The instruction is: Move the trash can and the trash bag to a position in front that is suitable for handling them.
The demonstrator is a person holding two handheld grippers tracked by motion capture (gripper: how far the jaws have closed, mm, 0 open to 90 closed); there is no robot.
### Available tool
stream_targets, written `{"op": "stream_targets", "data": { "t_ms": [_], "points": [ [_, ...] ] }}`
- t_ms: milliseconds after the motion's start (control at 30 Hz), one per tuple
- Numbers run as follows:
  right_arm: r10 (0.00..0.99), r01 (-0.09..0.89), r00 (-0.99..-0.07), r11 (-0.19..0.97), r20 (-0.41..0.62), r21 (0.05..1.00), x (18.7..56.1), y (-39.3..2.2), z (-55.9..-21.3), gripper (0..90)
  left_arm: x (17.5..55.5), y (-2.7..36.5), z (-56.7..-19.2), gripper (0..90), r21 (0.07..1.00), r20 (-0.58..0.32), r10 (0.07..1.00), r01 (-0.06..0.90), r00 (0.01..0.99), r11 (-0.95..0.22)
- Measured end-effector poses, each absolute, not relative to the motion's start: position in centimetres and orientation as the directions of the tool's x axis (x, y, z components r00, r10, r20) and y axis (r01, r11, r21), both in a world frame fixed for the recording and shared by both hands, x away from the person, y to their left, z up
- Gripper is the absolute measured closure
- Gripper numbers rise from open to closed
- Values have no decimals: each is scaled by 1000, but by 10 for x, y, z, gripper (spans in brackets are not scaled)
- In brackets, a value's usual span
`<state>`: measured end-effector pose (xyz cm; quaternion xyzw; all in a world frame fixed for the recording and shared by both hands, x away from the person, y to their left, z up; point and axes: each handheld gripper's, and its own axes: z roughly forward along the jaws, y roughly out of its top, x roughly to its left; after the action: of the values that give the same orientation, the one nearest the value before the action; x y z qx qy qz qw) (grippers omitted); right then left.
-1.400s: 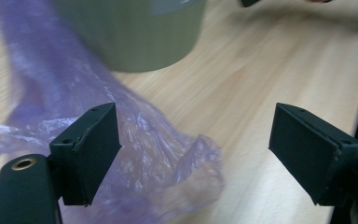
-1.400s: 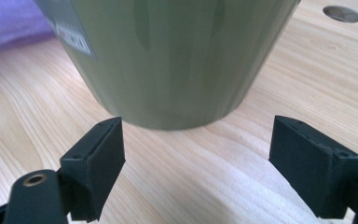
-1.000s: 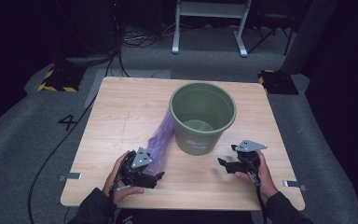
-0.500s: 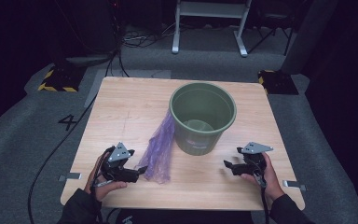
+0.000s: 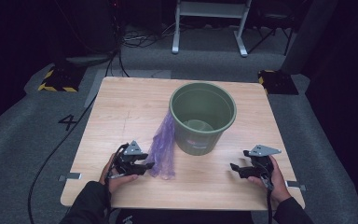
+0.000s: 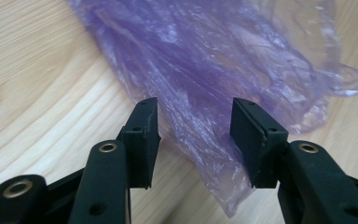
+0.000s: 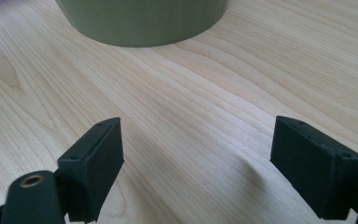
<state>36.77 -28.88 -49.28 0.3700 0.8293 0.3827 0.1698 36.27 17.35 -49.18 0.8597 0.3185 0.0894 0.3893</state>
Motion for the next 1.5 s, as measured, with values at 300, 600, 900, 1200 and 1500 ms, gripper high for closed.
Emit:
{"op": "stream_targets", "data": {
  "t_ms": [300,600,900,1200,1500],
  "points": [
    [736,474,-677,430,5,769,364,-289,-491,172,363,138,-495,671,732,-89,560,436,824,-524],
    [679,435,-734,470,0,768,358,-267,-490,159,364,115,-498,747,725,-75,516,402,853,-559],
    [622,361,-783,480,-19,800,353,-240,-486,218,364,92,-498,715,728,-71,480,375,874,-574],
    [565,317,-825,498,-25,807,352,-213,-487,242,361,85,-497,552,723,-61,476,368,877,-585],
    [545,300,-838,501,-26,812,350,-199,-487,261,341,113,-481,158,739,-30,532,377,846,-559]
  ]
}}
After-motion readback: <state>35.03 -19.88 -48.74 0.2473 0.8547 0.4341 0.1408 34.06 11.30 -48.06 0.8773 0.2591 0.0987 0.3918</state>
